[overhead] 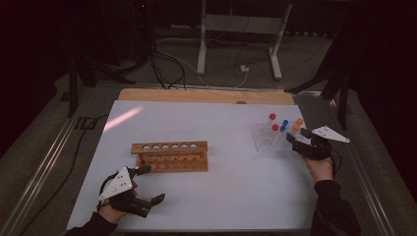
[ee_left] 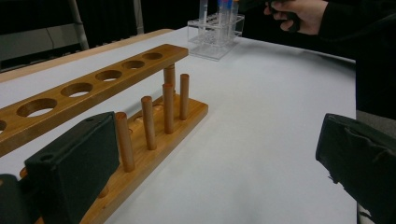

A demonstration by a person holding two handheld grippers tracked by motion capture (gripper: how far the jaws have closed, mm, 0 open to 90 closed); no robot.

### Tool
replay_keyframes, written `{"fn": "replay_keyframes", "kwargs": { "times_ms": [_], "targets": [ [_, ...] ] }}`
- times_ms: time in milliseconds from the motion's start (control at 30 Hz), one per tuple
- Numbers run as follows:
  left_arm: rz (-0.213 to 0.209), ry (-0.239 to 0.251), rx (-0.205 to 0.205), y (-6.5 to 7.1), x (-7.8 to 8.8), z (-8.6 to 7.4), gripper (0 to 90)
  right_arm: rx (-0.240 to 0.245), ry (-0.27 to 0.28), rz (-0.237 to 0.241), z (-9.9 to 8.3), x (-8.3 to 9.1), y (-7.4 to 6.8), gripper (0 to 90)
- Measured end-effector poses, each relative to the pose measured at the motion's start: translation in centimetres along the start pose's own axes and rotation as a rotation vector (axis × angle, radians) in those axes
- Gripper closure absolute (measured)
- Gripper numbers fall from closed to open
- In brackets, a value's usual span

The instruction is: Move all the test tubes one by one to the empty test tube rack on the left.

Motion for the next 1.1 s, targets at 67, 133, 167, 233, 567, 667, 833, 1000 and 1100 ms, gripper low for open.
{"fn": "replay_keyframes", "kwargs": {
  "times_ms": [67, 133, 167, 233, 567, 667, 833, 1000, 1100],
  "targets": [
    [0.0, 0.0, 0.0, 0.0, 0.0, 0.0, 0.6, -0.003, -0.014, -0.003, -0.2, -0.3, 0.1, 45.6],
    [0.0, 0.0, -0.002, 0.0, 0.0, 0.0, 0.6, -0.005, -0.02, -0.007, -0.3, -0.4, 0.2, 47.5],
    [0.0, 0.0, -0.001, 0.0, 0.0, 0.0, 0.6, -0.009, -0.029, -0.011, -0.4, -0.6, 0.2, 51.3],
    [0.0, -0.001, -0.002, 0.0, 0.0, 0.0, 0.6, -0.011, -0.036, -0.009, -0.5, -0.8, 0.2, 54.4],
    [0.002, 0.0, -0.002, 0.0, 0.0, 0.0, 0.6, -0.02, -0.058, -0.033, -0.6, -1.4, 0.5, 64.9],
    [0.002, -0.001, -0.003, 0.0, 0.0, 0.0, 0.6, -0.023, -0.065, -0.044, -0.7, -1.5, 0.6, 70.5],
    [0.005, -0.005, -0.003, 0.0, 0.0, 0.0, 0.6, -0.036, -0.059, -0.047, -0.6, -1.3, 0.8, 74.3],
    [0.005, -0.005, 0.002, -0.1, 0.0, 0.0, 0.6, -0.029, -0.054, -0.052, -0.1, -1.1, 0.7, 74.7],
    [0.006, -0.005, 0.002, -0.1, 0.0, 0.0, 0.6, -0.014, -0.051, -0.053, 0.7, -0.7, 0.6, 74.8]
  ]
}}
Point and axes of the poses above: each handheld gripper's, and its own axes: x roughly backward along the jaws, z roughly out of its top, y roughly to its right, the point moved 5 cm from there along -x, roughly forward along the jaws, and after that the axes turned 7 degrees about z, right-handed, at the moved point
